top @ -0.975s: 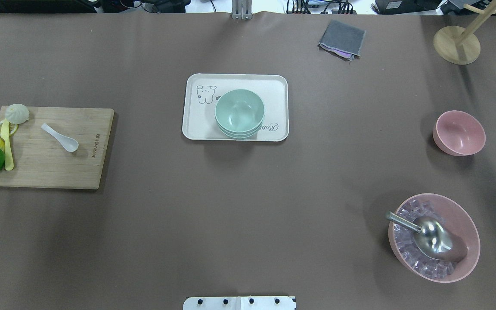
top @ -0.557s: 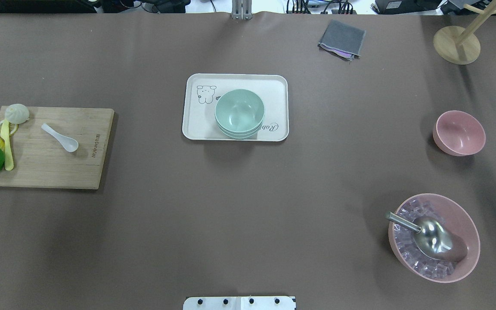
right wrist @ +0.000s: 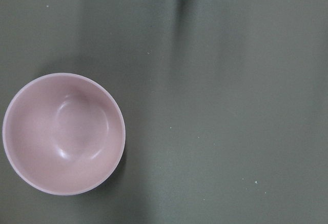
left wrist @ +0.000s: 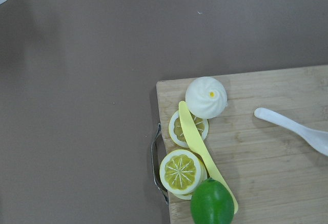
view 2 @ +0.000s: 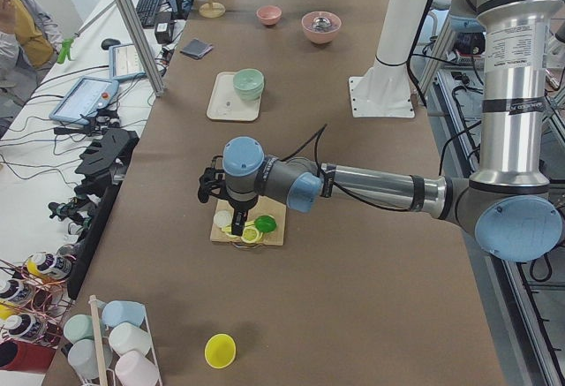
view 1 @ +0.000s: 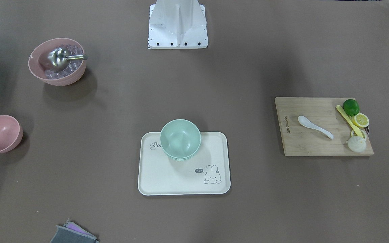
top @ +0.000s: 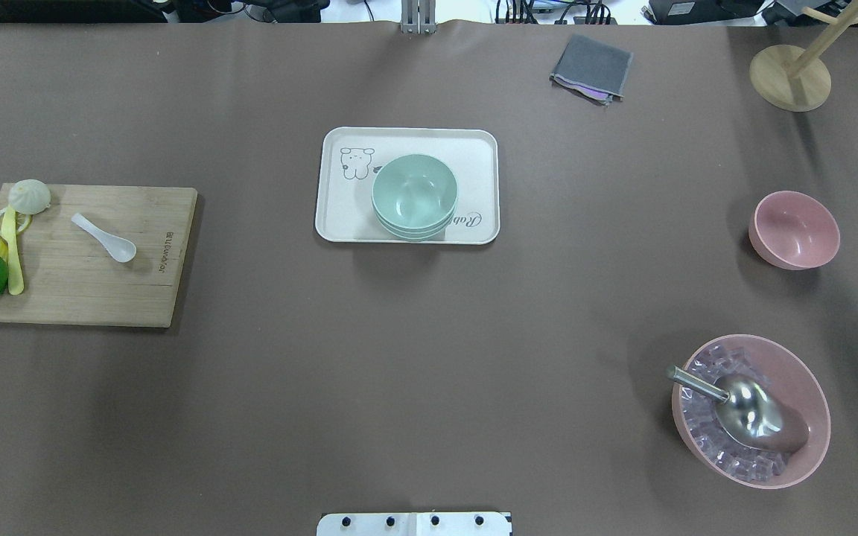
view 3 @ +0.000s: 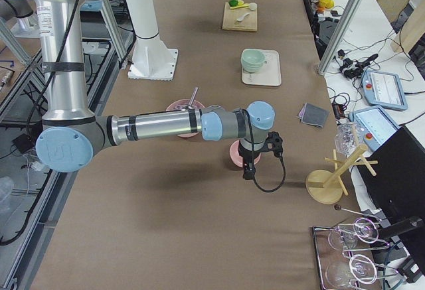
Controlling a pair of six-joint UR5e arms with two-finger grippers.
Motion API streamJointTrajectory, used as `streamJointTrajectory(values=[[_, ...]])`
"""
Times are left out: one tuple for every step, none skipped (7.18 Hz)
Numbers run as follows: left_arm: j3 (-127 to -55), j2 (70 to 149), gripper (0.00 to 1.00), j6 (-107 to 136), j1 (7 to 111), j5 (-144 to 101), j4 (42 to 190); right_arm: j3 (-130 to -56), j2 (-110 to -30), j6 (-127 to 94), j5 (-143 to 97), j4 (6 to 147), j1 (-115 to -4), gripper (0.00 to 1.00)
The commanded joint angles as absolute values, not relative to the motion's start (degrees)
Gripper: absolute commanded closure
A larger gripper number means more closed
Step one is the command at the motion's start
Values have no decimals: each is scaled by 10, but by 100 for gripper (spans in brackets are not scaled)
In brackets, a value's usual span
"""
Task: Stack pink bowl on green and place spoon
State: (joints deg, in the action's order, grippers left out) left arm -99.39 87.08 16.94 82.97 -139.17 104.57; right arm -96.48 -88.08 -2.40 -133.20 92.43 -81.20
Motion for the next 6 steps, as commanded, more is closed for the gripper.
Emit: streamJointTrajectory(values=[[-996, 870, 1, 185, 830, -1398, 1047, -978, -878, -24, -1332, 923, -815, 0], [-992, 870, 1, 184, 830, -1398, 1049, -981, -877, -28, -1333, 924, -814, 0], [-993, 871, 1, 184, 828, -1399, 1049, -980, -875, -49, -1334, 923, -808, 0], [-996, 876, 2, 218, 794, -1399, 1049, -971, -868, -54, -1334, 924, -796, 0], [-998, 901, 3, 313, 769, -1392, 1052, -936, -842, -55, -1335, 924, -790, 0], [-998, 911, 3, 359, 749, -1392, 1056, -900, -822, -95, -1336, 890, -777, 0]])
